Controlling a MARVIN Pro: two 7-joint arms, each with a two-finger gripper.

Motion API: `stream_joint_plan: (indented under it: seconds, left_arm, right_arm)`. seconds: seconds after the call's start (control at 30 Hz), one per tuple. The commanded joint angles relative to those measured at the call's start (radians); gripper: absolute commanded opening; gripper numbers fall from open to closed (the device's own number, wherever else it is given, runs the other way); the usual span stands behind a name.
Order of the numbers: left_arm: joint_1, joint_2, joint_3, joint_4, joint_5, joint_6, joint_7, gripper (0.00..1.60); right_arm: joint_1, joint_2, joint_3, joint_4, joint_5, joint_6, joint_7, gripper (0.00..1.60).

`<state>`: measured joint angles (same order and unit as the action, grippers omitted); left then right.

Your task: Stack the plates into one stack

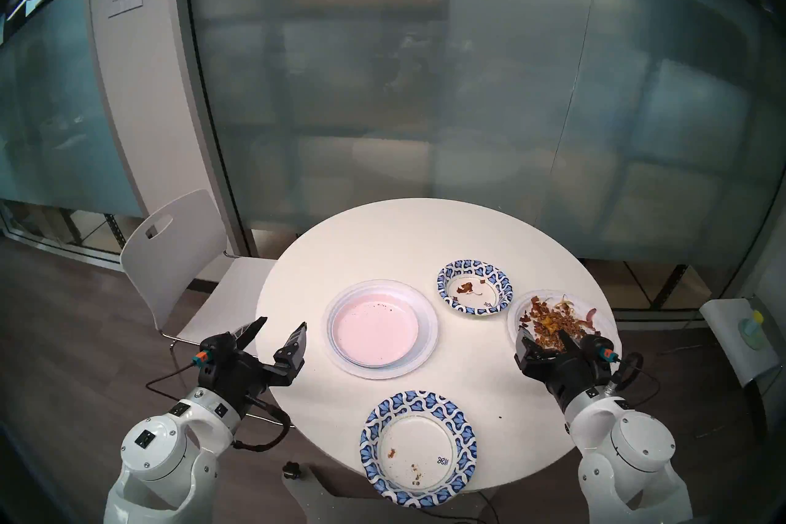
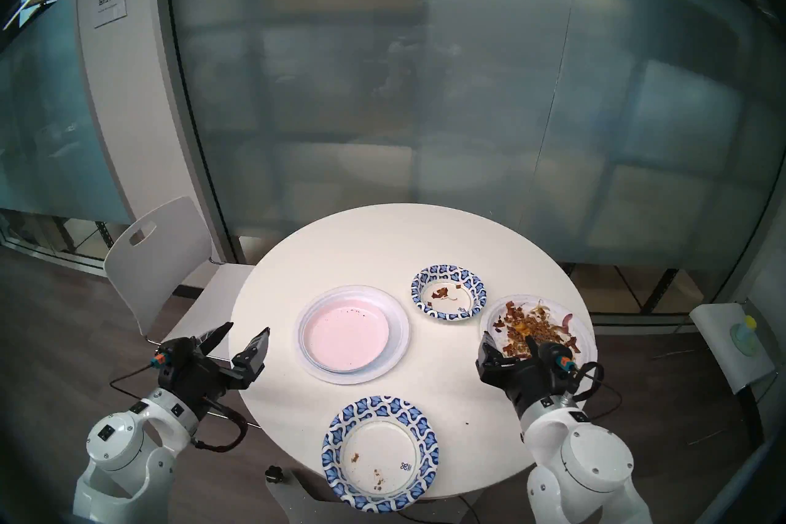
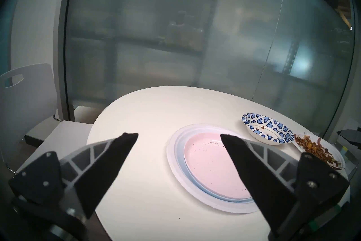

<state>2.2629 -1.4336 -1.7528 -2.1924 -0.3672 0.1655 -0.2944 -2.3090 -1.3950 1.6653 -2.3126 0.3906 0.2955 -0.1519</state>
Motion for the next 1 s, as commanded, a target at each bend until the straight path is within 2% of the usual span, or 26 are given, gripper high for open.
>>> stream_joint_plan:
  seconds: [0.0, 0.1, 0.17, 0.2, 0.27, 0.33, 0.4, 0.6, 0.63, 0.7, 0.83, 0.97]
  left_arm:
    - [0.0, -0.003, -0.001, -0.023, 0.0, -0.008, 0.0, 1.6]
    - [0.0, -0.005, -0.001, -0.023, 0.001, -0.008, -0.001, 1.6]
    - [0.0, -0.005, -0.001, -0.023, 0.001, -0.008, -0.001, 1.6]
    - [0.0, -0.006, -0.001, -0.023, 0.001, -0.007, -0.002, 1.6]
    - [0.0, -0.006, -0.002, -0.023, 0.001, -0.007, -0.002, 1.6]
    - [0.0, -0.006, -0.002, -0.023, 0.001, -0.007, -0.002, 1.6]
    - [0.0, -0.007, -0.002, -0.023, 0.002, -0.007, -0.003, 1.6]
    - [0.0, -0.009, -0.002, -0.024, 0.003, -0.007, -0.004, 1.6]
    - [0.0, -0.009, -0.003, -0.024, 0.003, -0.007, -0.004, 1.6]
    - [0.0, -0.01, -0.003, -0.024, 0.004, -0.007, -0.004, 1.6]
    - [0.001, -0.011, -0.003, -0.025, 0.005, -0.007, -0.004, 1.6]
    - [0.001, -0.011, -0.003, -0.025, 0.005, -0.007, -0.005, 1.6]
  right_arm:
    - [-0.116, -0.052, 0.042, -0.084, 0.003, -0.035, 0.004, 1.6]
    - [-0.163, -0.065, 0.064, -0.106, 0.006, -0.049, 0.01, 1.6]
    - [-0.159, -0.078, 0.074, -0.1, 0.007, -0.045, 0.01, 1.6]
    - [-0.208, -0.092, 0.099, -0.114, 0.026, -0.068, 0.015, 1.6]
    - [-0.193, -0.106, 0.109, -0.102, 0.02, -0.054, 0.017, 1.6]
    - [-0.228, -0.115, 0.129, -0.108, 0.029, -0.065, 0.025, 1.6]
    - [-0.272, -0.137, 0.161, -0.107, 0.047, -0.092, 0.047, 1.6]
    - [-0.348, -0.162, 0.2, -0.108, 0.089, -0.164, 0.101, 1.6]
    - [-0.334, -0.182, 0.206, -0.102, 0.091, -0.162, 0.115, 1.59]
    - [-0.356, -0.185, 0.216, -0.095, 0.133, -0.2, 0.134, 1.59]
    - [-0.316, -0.178, 0.212, -0.04, 0.193, -0.221, 0.186, 1.57]
    - [-0.272, -0.151, 0.194, -0.008, 0.18, -0.206, 0.193, 1.54]
